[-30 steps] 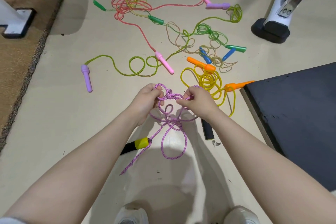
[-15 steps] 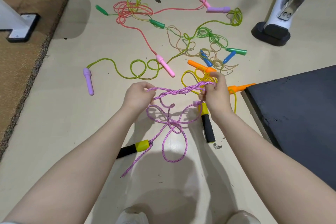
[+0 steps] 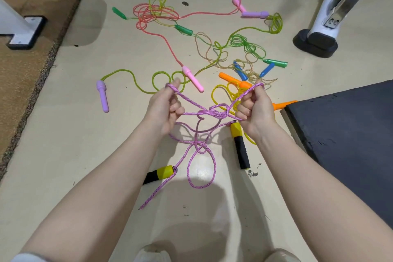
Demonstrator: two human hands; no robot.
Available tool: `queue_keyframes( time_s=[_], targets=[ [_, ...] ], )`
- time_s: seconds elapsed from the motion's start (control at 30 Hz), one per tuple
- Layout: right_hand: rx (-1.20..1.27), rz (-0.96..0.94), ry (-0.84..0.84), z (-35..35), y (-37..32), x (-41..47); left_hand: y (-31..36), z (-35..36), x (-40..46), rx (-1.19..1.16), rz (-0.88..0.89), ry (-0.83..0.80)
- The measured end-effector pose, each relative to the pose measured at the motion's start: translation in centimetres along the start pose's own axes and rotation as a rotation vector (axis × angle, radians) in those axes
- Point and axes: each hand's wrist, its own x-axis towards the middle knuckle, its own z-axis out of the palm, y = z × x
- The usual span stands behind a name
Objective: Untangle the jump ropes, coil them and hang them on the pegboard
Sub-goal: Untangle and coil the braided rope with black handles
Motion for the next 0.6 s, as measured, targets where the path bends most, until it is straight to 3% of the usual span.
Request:
queue_keyframes(
  time_s=[0.13,0.17,0.23,0.3,0.33,0.43,0.47,0.53,0.6],
  targets=[
    [-0.155,0.156,0.09,-1.8,-0.8,0.6,0.2,-1.9,-0.3,1.334,0.609,-0.069],
    [-0.172,0.183,0.111,-2.3,-1.0,0.8,0.1,-2.0,-0.6,1.495,0.664,-0.084],
    [-0.158,0.208,0.142,-2.8,-1.4,1.2,0.0,-1.8,-1.0,1.522,0.698,-0.035],
    [-0.064,0.227,0.154,-3.2,-1.7,1.5,0.3,-1.4,-0.7,1.331,0.609,0.067],
    [-0.008,0.237,0.153,-3.5,-1.8,1.6,0.8,-1.4,-0.4,1.113,0.475,0.095],
    [0.136,0.268,0.114,-5.1,-2.3,1.9,2.4,-2.0,0.0,0.099,-0.1,-0.009],
    [0.2,0.277,0.096,-5.6,-2.5,1.9,2.8,-2.4,0.0,-0.183,-0.163,-0.02],
    [0.317,0.267,0.071,-6.1,-3.0,1.8,3.8,-3.1,0.5,-0.567,-0.062,0.039],
    [0.366,0.24,0.067,-5.9,-3.5,1.7,4.9,-3.5,1.0,-0.702,0.087,0.021]
  ],
)
